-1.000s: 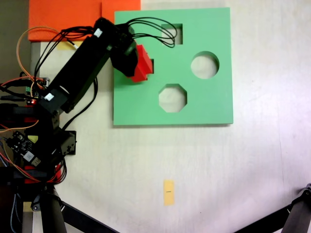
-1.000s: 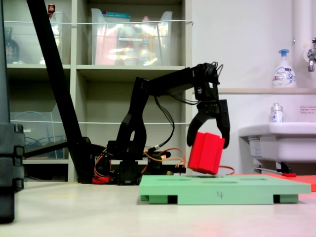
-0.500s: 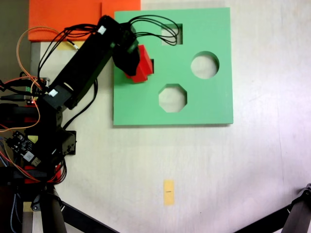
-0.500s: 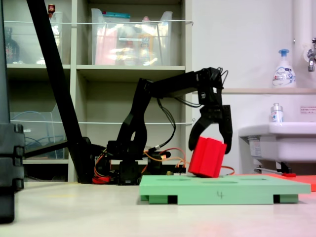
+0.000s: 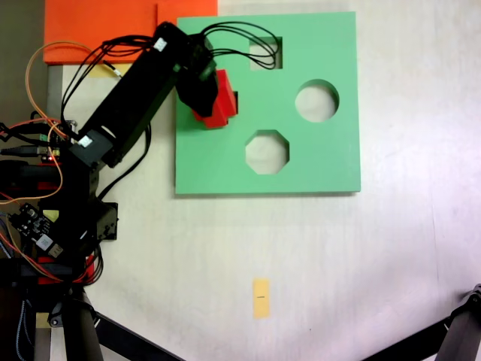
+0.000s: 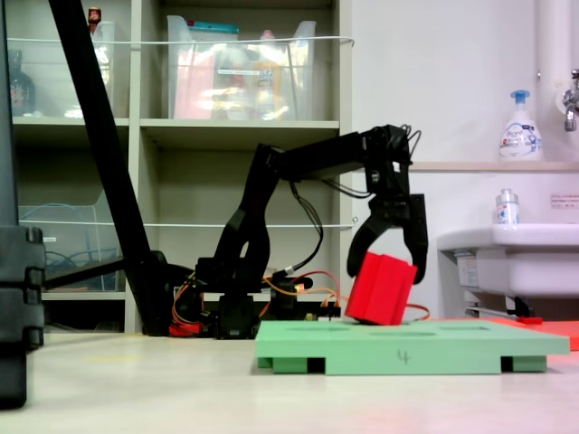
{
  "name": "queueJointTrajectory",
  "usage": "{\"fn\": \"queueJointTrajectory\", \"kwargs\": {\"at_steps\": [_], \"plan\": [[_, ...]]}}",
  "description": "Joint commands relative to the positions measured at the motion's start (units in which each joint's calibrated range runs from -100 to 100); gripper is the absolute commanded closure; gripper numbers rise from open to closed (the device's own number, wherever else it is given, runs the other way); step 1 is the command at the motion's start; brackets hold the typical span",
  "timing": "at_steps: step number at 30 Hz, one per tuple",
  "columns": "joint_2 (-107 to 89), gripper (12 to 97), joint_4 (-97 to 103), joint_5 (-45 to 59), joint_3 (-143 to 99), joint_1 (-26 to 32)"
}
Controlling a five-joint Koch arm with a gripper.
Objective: Put the cross columnar block into the corresponding hole
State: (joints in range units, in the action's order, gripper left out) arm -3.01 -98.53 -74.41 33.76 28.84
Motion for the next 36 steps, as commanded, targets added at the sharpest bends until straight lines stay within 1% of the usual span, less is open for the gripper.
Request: {"fn": "queueJointTrajectory", "kwargs": {"at_steps": [1,19,25,33,35,36], "plan": [[-0.34,69.1,-1.47,-0.68,2.33,0.68],[2.73,69.1,-0.60,-0.88,2.33,1.37],[2.73,68.6,-1.47,1.56,1.14,0.39],[5.38,67.3,-1.18,1.61,-1.36,-0.05],[6.50,64.6,-1.18,1.27,-1.45,-0.05],[7.06,61.9,-1.18,1.12,-1.45,-0.05]]}}
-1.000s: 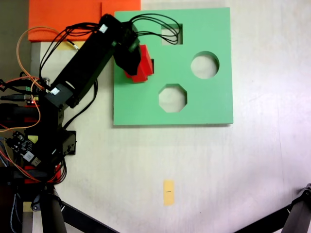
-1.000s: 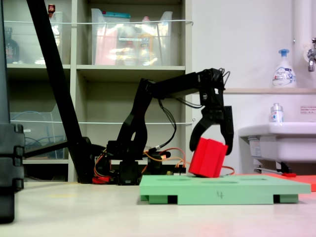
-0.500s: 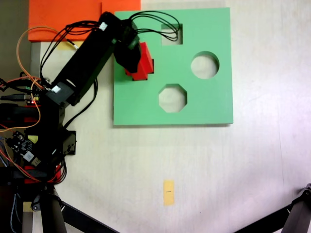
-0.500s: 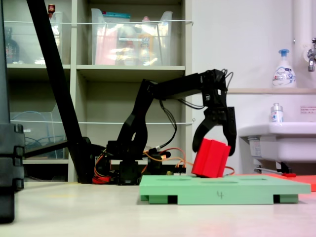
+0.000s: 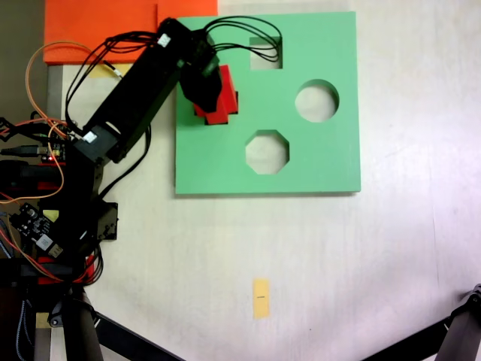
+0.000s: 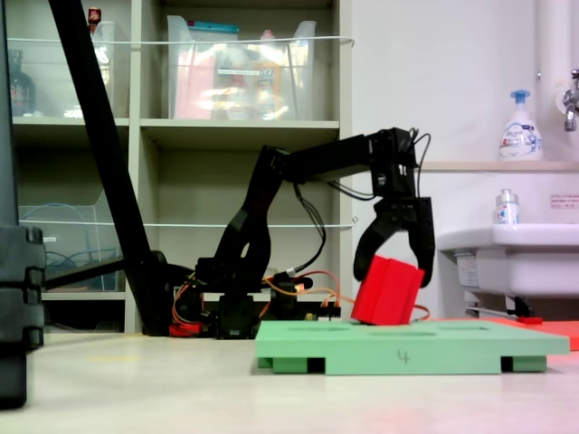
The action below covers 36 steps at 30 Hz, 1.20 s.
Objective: Put the cross columnar block into the corresponding hole
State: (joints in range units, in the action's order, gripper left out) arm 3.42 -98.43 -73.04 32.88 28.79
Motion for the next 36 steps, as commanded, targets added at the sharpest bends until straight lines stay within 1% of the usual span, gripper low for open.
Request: {"fn": "queueJointTrajectory", "kwargs": {"at_steps": [1,7,14,23,33,36], "plan": [[0.91,59.5,-1.28,-0.29,-0.57,-0.10],[1.19,57.0,-1.37,-0.24,-2.17,-1.03],[-3.00,56.0,-1.47,-0.24,-10.64,-1.47],[-7.89,56.0,-1.47,-0.20,-16.62,-2.25],[-8.73,56.2,-1.08,-0.20,-16.92,-2.44],[-7.61,59.2,0.55,-0.20,-16.92,-2.15]]}}
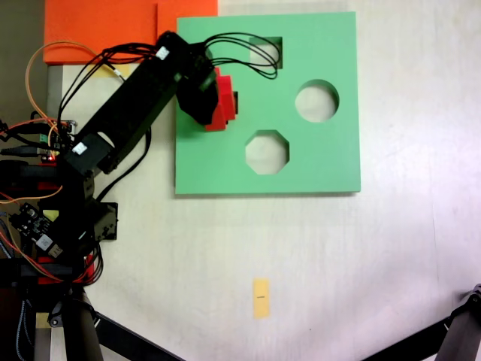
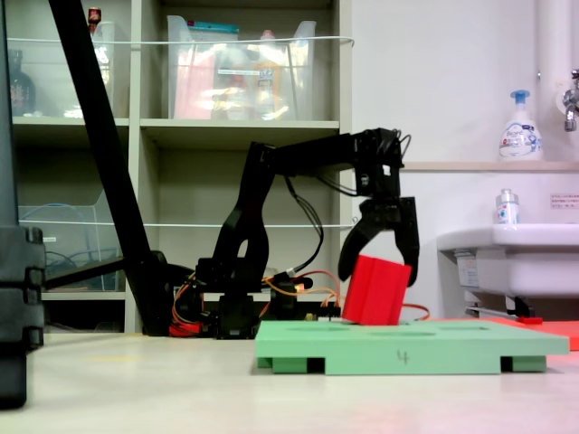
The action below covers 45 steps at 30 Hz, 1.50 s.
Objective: Put the cross columnar block into the corresponding hole
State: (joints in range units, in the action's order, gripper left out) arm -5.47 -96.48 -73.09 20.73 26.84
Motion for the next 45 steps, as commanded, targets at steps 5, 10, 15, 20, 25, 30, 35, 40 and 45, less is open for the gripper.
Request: {"fn": "queueJointTrajectory", "kwargs": {"at_steps": [5,10,15,20,25,30,35,40,45], "plan": [[2.68,70.5,-1.02,-0.20,-4.67,0.39],[1.98,70.9,-1.31,-0.34,-3.88,0.78],[-1.37,72.6,-1.60,-0.44,0.01,1.12],[-1.65,72.7,-1.79,-0.44,4.30,1.71],[-2.49,72.7,-1.98,-0.78,7.29,2.05],[-6.12,72.7,-1.98,-0.98,7.39,2.05],[-10.31,72.7,-2.66,-1.56,7.39,2.05],[-13.52,72.7,-2.75,-1.66,7.39,2.05],[-11.99,72.6,-1.89,-1.71,7.39,2.10]]}}
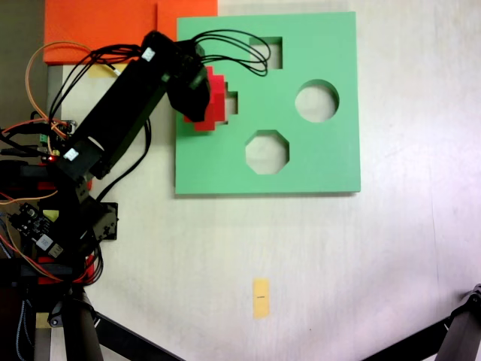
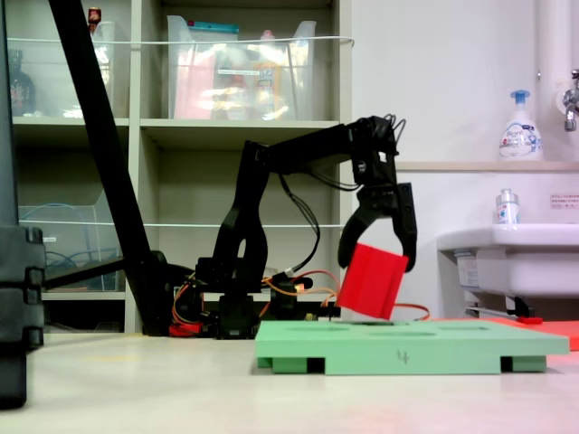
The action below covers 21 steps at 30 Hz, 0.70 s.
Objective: Put the cross columnar block into the corresponding hole
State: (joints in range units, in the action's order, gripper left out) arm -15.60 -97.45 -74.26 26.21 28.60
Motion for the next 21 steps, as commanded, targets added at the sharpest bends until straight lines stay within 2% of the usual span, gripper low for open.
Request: {"fn": "queueJointTrajectory", "kwargs": {"at_steps": [1,21], "plan": [[-0.89,72.6,-0.33,-0.54,1.90,0.34],[11.68,72.6,1.11,2.64,14.27,0.83]]}}
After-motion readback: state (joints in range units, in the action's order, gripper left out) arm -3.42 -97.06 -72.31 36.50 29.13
